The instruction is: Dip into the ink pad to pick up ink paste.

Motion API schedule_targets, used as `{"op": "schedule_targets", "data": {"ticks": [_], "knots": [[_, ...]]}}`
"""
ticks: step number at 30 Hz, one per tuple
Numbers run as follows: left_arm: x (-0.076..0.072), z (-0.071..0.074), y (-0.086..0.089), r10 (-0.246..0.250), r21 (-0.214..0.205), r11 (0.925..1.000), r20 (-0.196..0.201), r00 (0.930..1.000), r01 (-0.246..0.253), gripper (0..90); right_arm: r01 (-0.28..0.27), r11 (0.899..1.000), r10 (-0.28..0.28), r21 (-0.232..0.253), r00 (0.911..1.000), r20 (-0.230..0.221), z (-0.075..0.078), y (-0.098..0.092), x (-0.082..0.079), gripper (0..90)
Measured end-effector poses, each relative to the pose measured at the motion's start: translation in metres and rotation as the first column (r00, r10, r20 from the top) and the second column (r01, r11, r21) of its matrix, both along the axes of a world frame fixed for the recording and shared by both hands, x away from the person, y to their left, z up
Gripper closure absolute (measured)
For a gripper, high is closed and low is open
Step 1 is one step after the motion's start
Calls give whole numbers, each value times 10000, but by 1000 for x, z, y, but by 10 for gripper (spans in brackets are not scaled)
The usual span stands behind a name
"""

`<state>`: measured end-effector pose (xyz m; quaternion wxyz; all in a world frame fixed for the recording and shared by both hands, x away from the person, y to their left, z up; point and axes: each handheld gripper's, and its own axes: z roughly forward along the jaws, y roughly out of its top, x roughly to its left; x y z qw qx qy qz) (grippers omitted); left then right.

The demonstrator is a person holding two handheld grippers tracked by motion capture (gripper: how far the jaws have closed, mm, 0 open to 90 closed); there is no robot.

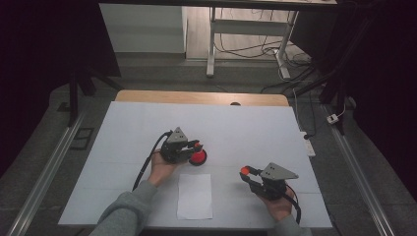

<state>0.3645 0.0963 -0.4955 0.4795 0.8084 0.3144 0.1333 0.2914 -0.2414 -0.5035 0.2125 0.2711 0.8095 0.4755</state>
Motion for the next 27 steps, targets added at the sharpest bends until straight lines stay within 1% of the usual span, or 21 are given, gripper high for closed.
{"op": "schedule_targets", "data": {"ticks": [4, 8, 13, 17, 21, 23, 24, 27], "knots": [[1, 4, 4, -4, -157, 9999, -85, 10000, 3, 724, 18, 10000, -18, -1, 10000, -82, -1, 0, 0, 644], [0, 6, 7, -47, -227, 9997, -135, 9999, 44, 725, -2, 10000, 2, 10, 10000, -84, -1, 0, 0, 644], [-1, 9, 12, -265, -332, 9991, -242, 9994, 257, 724, -8, 10000, 8, 9, 10000, -76, -1, 0, 0, 644], [-6, 15, 14, -417, -393, 9984, -249, 9988, 407, 724, 20, 10000, -20, -2, 10000, -77, -1, 0, 0, 644], [-11, 20, 18, -650, -418, 9971, -373, 9972, 635, 724, 1, 10000, -1, 4, 10000, -87, -1, 0, 1, 644], [-14, 23, 21, -784, -414, 9962, -394, 9961, 768, 724, -4, 10000, 4, 2, 10000, -95, -1, 0, 1, 644], [-17, 25, 22, -895, -317, 9956, -368, 9953, 884, 724, -13, 10000, 13, -5, 10000, -84, -1, 0, 1, 644], [-22, 29, 24, -989, -359, 9946, -370, 9944, 976, 724, -10, 10000, 10, -11, 10000, -72, -2, 0, 1, 644]]}}
